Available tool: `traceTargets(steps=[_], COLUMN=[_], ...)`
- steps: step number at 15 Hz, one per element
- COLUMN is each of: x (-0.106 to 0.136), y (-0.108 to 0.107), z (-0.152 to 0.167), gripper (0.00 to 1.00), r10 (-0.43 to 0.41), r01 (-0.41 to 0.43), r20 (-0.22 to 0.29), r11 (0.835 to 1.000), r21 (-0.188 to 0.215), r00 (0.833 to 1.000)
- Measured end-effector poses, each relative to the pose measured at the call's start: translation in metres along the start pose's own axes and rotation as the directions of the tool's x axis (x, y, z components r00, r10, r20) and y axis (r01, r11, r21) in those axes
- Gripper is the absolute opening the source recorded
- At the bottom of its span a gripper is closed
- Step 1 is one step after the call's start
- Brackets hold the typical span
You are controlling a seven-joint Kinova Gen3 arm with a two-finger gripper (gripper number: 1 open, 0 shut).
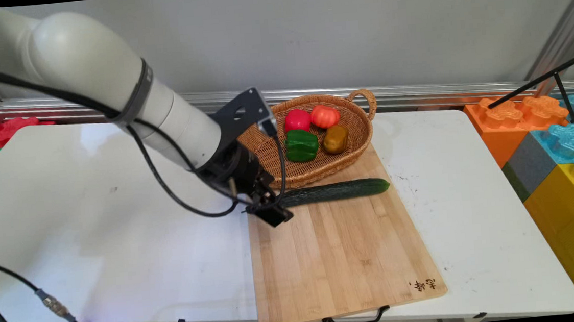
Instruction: Pick up the cucumber from the cutting board
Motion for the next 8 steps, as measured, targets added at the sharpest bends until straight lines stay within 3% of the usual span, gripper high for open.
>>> traceTargets(steps=[8], x=[-0.021], y=[-0.007], z=[0.034], gripper=[1.0], r10=[0.049], r01=[-0.052], r20=[0.039], r11=[0.997], r21=[0.063], r00=[0.998])
